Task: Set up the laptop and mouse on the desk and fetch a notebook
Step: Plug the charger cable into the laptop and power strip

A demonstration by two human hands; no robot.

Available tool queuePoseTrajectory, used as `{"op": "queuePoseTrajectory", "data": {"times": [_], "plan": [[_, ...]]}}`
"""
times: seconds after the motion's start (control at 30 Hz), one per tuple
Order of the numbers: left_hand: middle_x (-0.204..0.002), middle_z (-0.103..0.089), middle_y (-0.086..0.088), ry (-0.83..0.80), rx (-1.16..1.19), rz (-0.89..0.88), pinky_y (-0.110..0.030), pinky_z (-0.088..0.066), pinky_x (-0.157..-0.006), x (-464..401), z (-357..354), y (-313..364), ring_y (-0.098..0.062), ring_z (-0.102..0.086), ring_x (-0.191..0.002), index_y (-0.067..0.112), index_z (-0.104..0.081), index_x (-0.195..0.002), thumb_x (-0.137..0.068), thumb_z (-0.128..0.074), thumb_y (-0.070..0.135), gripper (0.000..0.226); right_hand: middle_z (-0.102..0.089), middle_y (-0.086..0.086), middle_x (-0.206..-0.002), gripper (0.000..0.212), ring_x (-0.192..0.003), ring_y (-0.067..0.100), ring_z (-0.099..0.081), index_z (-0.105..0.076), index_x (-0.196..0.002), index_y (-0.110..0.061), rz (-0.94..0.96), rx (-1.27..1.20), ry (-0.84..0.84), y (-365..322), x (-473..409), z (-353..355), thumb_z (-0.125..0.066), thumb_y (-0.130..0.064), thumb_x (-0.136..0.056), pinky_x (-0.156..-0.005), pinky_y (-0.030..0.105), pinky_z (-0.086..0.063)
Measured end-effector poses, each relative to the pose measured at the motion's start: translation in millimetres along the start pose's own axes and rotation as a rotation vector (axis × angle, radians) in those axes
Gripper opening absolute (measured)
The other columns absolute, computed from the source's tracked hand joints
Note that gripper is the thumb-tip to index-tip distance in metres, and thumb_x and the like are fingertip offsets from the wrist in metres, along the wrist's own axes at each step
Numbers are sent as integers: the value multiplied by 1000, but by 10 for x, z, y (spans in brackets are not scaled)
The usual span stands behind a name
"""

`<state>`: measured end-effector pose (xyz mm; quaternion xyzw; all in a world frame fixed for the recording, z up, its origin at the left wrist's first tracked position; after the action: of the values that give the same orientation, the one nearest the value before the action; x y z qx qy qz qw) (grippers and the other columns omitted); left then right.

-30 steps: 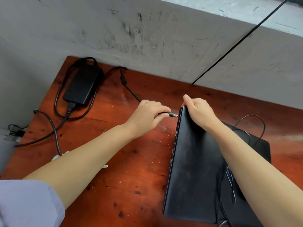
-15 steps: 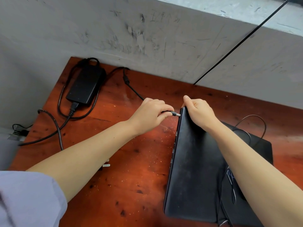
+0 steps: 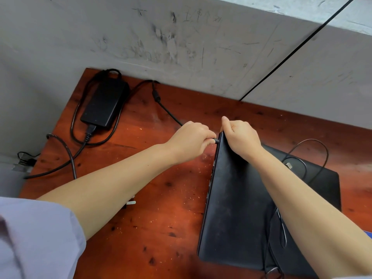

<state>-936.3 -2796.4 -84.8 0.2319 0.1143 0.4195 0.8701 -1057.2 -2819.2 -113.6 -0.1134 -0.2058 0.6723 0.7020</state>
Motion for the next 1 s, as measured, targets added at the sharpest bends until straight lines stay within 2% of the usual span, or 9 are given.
{"op": "queuePoseTrajectory", "data": {"times": [0.13, 0.3, 0.47, 0.57, 0.63, 0.7, 0.77, 0.87, 1.0], "plan": [[-97, -70, -9, -54, 13, 25, -36, -40, -82, -34, -94, -99, -29, -60, -95, 13, -68, -108, -95, -51, 24, 25, -52, 3, -58, 57, -70, 31, -52, -36, -48, -15, -12, 12, -36, 30, -45, -120, -23, -43, -96, -60, 33, -30], [-98, -69, -11, -204, -126, 46, -38, -40, -82, 65, -380, -314, -32, -60, -94, 12, -60, -102, -93, -53, 30, 22, -69, 11, -81, 55, -82, 33, -60, -44, -53, -18, 23, 69, -157, -10, -15, -504, -23, -46, -96, -64, 34, -34], [-103, -64, -12, -212, -112, 107, -42, -45, -83, 118, -583, -466, -33, -57, -97, 11, -59, -103, -92, -54, 30, 22, -47, -2, -54, 53, -62, 26, -47, -35, -48, -20, 72, 61, -181, 19, 37, -646, -31, -43, -96, -55, 32, -28], [-110, -55, -11, -186, -151, 39, -39, -40, -84, 94, -648, -436, -28, -49, -105, 8, -58, -102, -93, -53, 27, 22, -46, -1, -58, 47, -65, 25, -47, -35, -52, -20, 169, 39, -182, -11, 77, -623, -39, -35, -97, -55, 33, -31], [-111, -51, -11, -172, -165, 27, -38, -40, -83, 94, -665, -435, -28, -48, -104, 7, -56, -102, -93, -53, 26, 21, -51, 6, -66, 40, -74, 28, -50, -46, -60, -12, 227, 49, -158, -31, 116, -586, -45, -30, -96, -62, 36, -40], [-112, -50, -11, -180, -173, 32, -38, -38, -84, 99, -680, -446, -28, -47, -105, 7, -55, -102, -93, -52, 26, 21, -60, 11, -79, 31, -83, 29, -51, -62, -77, -6, 254, 54, -143, -14, 170, -575, -48, -27, -95, -70, 40, -47], [-113, -50, -10, -197, -174, 49, -37, -38, -85, 107, -689, -459, -28, -46, -106, 8, -54, -102, -93, -52, 27, 21, -62, 12, -94, 25, -91, 28, -52, -68, -95, -7, 264, 41, -118, 7, 232, -549, -50, -23, -94, -75, 44, -49], [-114, -50, -10, -229, -167, 128, -39, -39, -86, 124, -685, -485, -28, -46, -110, 9, -54, -107, -93, -53, 29, 24, -59, 11, -110, 24, -103, 29, -52, -66, -110, -9, 224, 23, -110, 21, 301, -492, -49, -16, -93, -82, 43, -49], [-123, -50, -10, -247, -182, 222, -42, -40, -95, 282, -524, -518, -29, -45, -118, 11, -49, -123, -93, -53, 31, 36, -54, 13, -121, 35, -111, 34, -49, -51, -127, -12, 143, 164, -242, -70, 385, -542, -41, -14, -93, -90, 42, -44]]}}
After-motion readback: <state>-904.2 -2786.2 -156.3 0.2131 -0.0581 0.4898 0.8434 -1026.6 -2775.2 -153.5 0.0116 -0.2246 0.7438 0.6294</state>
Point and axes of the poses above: each hand's wrist, its own x-axis away from the middle knuckle, its own z-axis out of the back of the hand, y = z × x, the point moved 8 cm from there along -x, towards the middle knuckle
